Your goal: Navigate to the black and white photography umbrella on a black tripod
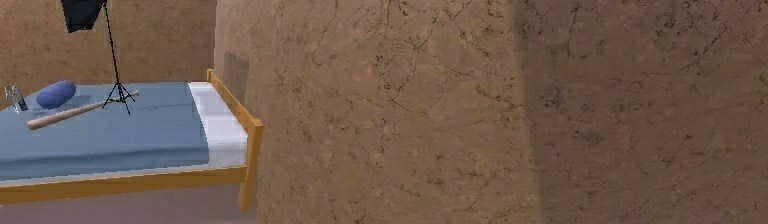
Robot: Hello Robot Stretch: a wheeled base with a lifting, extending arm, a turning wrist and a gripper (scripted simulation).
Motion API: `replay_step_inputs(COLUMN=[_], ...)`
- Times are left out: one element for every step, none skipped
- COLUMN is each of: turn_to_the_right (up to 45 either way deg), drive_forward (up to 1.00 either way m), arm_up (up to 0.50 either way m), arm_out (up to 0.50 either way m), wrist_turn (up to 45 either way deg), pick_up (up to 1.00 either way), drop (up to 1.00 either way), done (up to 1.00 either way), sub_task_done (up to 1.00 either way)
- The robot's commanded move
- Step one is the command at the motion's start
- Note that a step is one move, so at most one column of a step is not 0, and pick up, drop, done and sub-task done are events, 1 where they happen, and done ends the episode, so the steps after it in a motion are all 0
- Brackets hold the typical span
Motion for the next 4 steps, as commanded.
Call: replay_step_inputs(turn_to_the_right=[-6.0, 0.0, -15.0, 0.0], drive_forward=[0.0, 0.4, 0.0, 0.4], arm_up=[0.0, 0.0, 0.0, 0.0], arm_out=[0.0, 0.0, 0.0, 0.0], wrist_turn=[0.0, 0.0, 0.0, 0.0], pick_up=[0.0, 0.0, 0.0, 0.0], drop=[0.0, 0.0, 0.0, 0.0], done=[0.0, 0.0, 0.0, 0.0], sub_task_done=[0.0, 0.0, 0.0, 0.0])
